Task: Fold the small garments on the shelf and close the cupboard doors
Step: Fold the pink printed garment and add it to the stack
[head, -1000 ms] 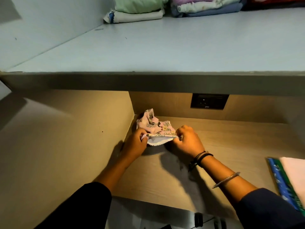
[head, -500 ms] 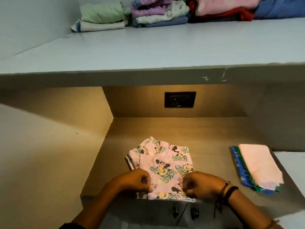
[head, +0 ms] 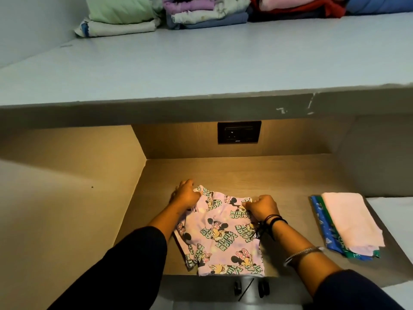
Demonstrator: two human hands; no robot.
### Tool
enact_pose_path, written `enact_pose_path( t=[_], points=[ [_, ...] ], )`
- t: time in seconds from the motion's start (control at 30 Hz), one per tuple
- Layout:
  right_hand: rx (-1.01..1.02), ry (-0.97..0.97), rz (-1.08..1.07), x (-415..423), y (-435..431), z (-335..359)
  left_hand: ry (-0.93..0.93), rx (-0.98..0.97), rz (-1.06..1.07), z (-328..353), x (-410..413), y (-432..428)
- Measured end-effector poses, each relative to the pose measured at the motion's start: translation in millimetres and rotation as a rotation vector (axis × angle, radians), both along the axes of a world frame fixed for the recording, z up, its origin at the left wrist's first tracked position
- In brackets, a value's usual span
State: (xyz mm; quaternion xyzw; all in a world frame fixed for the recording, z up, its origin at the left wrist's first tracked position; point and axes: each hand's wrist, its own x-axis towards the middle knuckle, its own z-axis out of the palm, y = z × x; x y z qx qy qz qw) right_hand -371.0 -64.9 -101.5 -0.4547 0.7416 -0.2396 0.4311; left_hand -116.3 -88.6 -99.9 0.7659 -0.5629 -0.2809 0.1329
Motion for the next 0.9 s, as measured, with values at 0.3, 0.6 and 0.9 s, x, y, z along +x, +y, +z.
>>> enact_pose_path(
  t=[0.3,0.6,0.9],
  points=[
    [0.016,-0.246,-0.031,-13.1,-9.0,33.4,0.397,0.042,0.029,37.3,3.5,-17.3],
    [-0.576,-0.095,0.220,-31.4,-44.6,169.3,0.622,-0.350,0.080,158.3,2.2,-25.8],
    [-0.500,0.120,0.644,-76.9,26.2,95.6,0.417,-0.300,-0.256,96.7,13.0,52.7]
  ],
)
